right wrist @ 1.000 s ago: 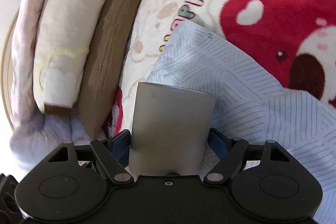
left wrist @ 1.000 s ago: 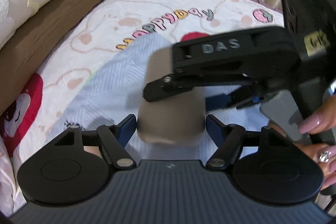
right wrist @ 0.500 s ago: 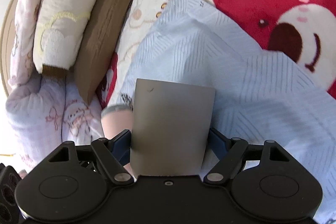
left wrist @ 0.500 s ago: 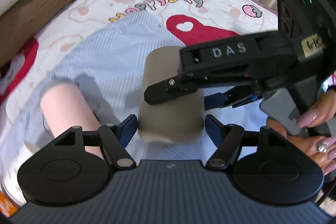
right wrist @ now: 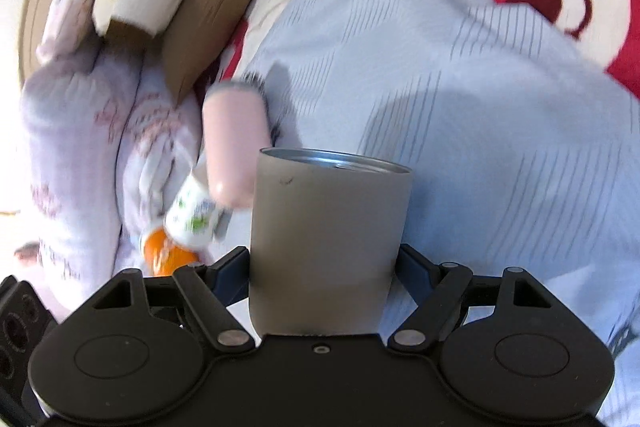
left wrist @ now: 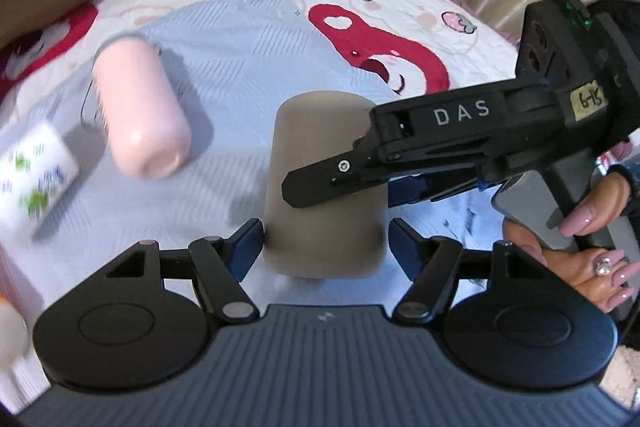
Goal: Flip cup upright
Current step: 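Lift the grey tumbler with the right gripper and rotate it open end up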
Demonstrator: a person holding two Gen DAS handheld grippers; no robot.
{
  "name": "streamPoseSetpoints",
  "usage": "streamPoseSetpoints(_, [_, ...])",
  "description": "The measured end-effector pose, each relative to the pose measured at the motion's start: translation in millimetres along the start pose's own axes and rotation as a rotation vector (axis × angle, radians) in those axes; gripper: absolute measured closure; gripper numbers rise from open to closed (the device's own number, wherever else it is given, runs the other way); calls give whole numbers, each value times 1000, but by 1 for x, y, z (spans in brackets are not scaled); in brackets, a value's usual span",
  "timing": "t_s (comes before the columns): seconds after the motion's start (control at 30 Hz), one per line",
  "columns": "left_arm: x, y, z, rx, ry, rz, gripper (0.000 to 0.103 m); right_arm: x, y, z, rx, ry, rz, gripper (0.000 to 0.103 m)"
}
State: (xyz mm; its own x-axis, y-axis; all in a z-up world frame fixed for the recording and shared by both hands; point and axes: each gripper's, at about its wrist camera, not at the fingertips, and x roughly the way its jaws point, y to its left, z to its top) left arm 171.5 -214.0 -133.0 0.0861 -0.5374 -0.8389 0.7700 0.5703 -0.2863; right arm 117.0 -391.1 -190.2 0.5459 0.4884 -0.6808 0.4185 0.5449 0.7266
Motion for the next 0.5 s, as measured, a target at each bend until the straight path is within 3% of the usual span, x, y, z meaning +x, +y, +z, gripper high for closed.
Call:
streamPoseSetpoints(0.37, [-35,20,-55,-143,-7,-44,36,30,20,-25,-111,160,21,20])
streamPoseSetpoints(0.5, [-38,32,-68,-196,-25,-85,36,38,37,-32,-196,181,0,20])
